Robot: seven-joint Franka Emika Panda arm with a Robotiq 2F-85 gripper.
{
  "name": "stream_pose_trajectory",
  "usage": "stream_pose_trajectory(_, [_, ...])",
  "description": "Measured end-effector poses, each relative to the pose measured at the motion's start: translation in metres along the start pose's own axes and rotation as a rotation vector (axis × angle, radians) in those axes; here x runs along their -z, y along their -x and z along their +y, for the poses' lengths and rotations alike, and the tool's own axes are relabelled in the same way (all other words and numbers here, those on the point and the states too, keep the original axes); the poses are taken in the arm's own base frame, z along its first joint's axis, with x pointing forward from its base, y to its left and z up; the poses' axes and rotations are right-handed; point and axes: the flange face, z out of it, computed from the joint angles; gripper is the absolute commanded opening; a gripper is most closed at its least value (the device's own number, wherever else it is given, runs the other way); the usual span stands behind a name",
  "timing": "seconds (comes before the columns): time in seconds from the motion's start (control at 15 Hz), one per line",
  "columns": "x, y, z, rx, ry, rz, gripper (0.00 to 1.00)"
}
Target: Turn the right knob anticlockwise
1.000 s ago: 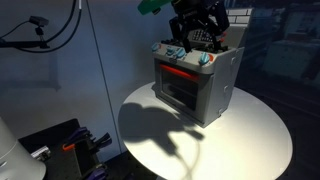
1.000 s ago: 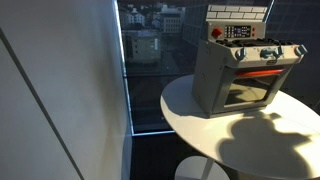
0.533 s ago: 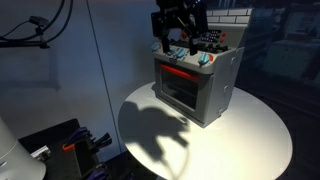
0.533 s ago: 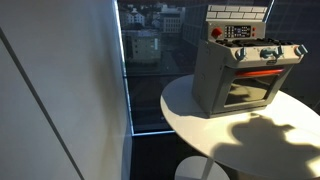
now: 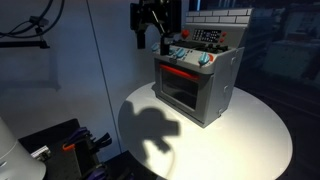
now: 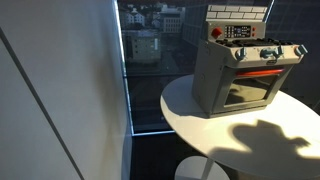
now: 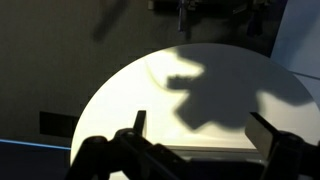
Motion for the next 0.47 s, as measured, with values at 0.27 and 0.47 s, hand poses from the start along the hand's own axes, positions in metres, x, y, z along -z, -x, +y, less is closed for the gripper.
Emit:
stream_pose_trajectory(0.27, [0.0023,0.0072,-0.0019,-0.006,-0.029,-0.041,1.00])
stream_pose_trajectory(0.47, [-0.0002,0.0067,-0.0020,-0.005,-0.030,-0.046,1.00])
